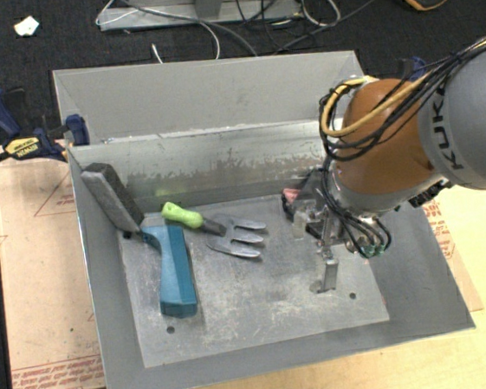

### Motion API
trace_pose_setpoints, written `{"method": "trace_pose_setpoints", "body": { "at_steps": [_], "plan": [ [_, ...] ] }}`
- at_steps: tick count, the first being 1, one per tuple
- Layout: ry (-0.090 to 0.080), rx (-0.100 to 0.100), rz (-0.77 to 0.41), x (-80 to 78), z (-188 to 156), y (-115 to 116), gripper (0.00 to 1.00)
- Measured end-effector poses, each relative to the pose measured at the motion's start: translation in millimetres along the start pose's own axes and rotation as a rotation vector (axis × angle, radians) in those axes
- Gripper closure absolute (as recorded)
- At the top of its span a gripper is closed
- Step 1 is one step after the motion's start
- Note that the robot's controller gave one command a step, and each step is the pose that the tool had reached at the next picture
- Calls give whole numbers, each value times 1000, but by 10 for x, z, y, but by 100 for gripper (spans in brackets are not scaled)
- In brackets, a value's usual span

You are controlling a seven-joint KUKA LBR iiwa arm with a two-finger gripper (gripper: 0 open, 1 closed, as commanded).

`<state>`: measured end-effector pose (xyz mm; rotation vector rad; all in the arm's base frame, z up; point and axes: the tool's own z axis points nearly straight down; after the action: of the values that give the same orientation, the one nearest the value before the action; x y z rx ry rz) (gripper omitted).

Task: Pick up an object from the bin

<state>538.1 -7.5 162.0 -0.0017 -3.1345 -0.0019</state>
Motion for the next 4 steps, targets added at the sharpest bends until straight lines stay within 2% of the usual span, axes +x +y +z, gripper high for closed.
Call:
{"method": "trace_pose_setpoints", "body": {
  "at_steps": [1,2,3,4],
  "plan": [
    [-8,0,0,-17,-45,-1,0],
    [-18,-1,93,-811,699,-684,0],
    [-14,-2,102,-944,809,-733,0],
    [-15,-2,105,-951,822,-766,0]
  ]
}}
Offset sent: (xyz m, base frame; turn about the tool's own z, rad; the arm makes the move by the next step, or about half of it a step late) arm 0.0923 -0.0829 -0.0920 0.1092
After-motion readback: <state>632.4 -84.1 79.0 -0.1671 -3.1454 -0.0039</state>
